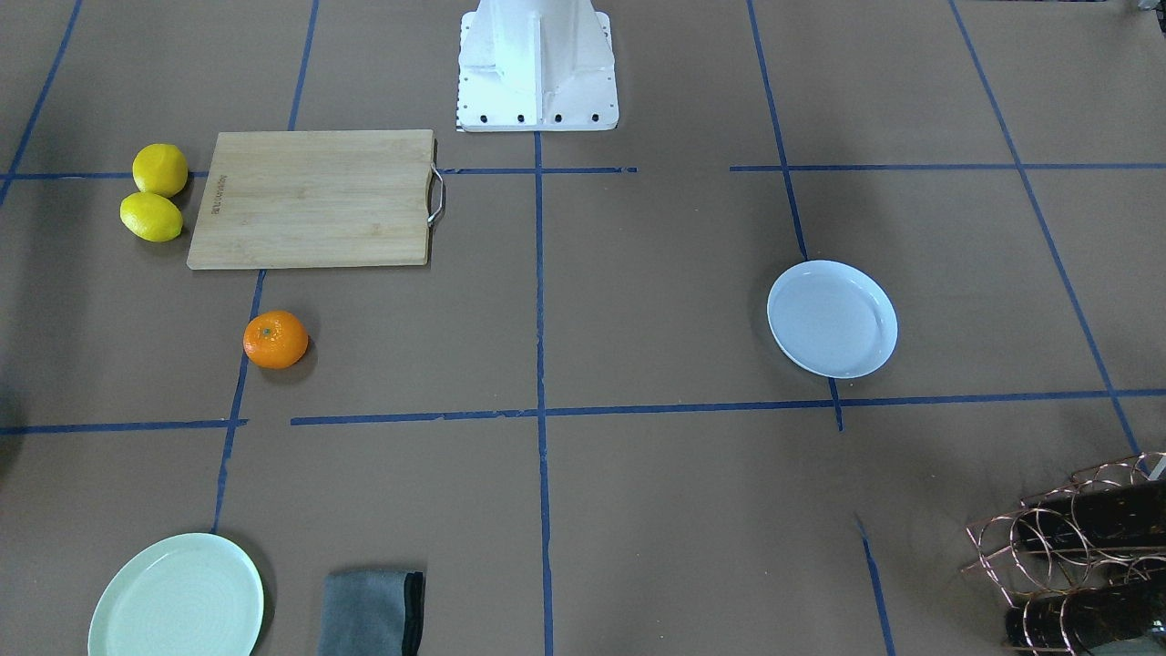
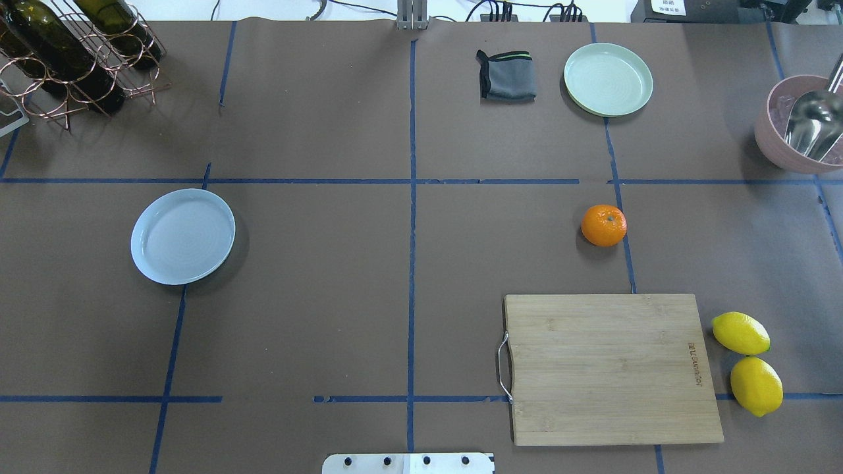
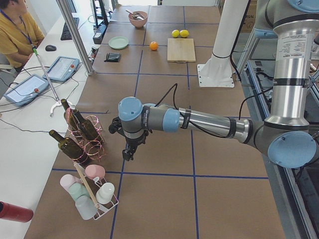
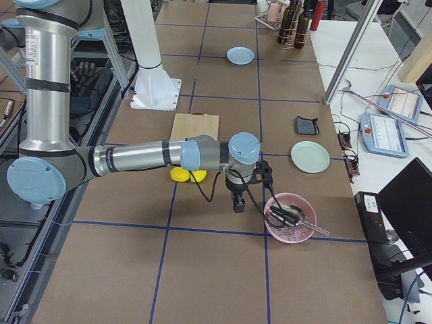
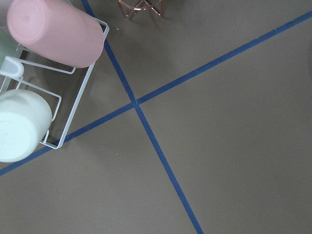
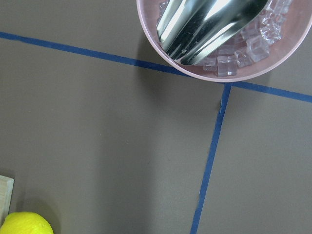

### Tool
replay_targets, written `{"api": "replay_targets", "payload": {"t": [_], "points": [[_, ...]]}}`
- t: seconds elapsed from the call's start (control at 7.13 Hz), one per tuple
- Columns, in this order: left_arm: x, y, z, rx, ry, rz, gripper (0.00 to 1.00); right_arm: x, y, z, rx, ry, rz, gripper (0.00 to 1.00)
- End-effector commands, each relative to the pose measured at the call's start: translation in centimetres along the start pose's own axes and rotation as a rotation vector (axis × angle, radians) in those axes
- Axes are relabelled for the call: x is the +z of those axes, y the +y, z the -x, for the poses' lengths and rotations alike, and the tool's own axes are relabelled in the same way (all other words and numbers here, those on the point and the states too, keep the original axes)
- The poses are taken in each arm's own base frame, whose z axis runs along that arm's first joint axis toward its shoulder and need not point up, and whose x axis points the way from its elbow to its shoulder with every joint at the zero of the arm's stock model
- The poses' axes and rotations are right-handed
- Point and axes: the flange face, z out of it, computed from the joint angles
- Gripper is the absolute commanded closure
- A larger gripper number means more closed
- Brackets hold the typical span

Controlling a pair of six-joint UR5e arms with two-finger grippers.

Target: Pick orange to plate

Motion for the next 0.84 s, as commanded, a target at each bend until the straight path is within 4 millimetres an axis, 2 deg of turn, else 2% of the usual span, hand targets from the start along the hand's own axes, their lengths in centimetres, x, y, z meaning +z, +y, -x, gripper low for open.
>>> {"api": "replay_targets", "payload": {"t": [0.0,0.14,0.28,0.42,0.56,0.7], "points": [[4.5,-4.2,-7.2,-0.107,0.104,-0.023,0.0,-0.2,-0.3,0.2,-0.001,-0.002,-0.004,0.0],[6.2,-5.3,-9.4,-0.172,0.124,-0.044,0.0,-0.1,-0.2,0.3,-0.003,-0.019,-0.005,0.0],[9.3,-6.3,-13.0,-0.229,0.128,-0.013,0.0,-0.3,-0.3,0.6,-0.008,-0.038,-0.011,0.0],[10.9,-8.3,-16.2,-0.303,0.103,-0.019,0.0,-0.3,-0.3,0.7,-0.011,-0.039,-0.012,0.0],[12.2,-9.1,-18.9,-0.336,0.131,-0.011,0.0,-0.2,-0.3,0.7,-0.008,-0.041,-0.009,0.0],[13.0,-9.8,-20.1,-0.371,0.114,-0.021,0.0,-0.2,-0.3,0.7,-0.009,-0.041,-0.01,0.0]]}}
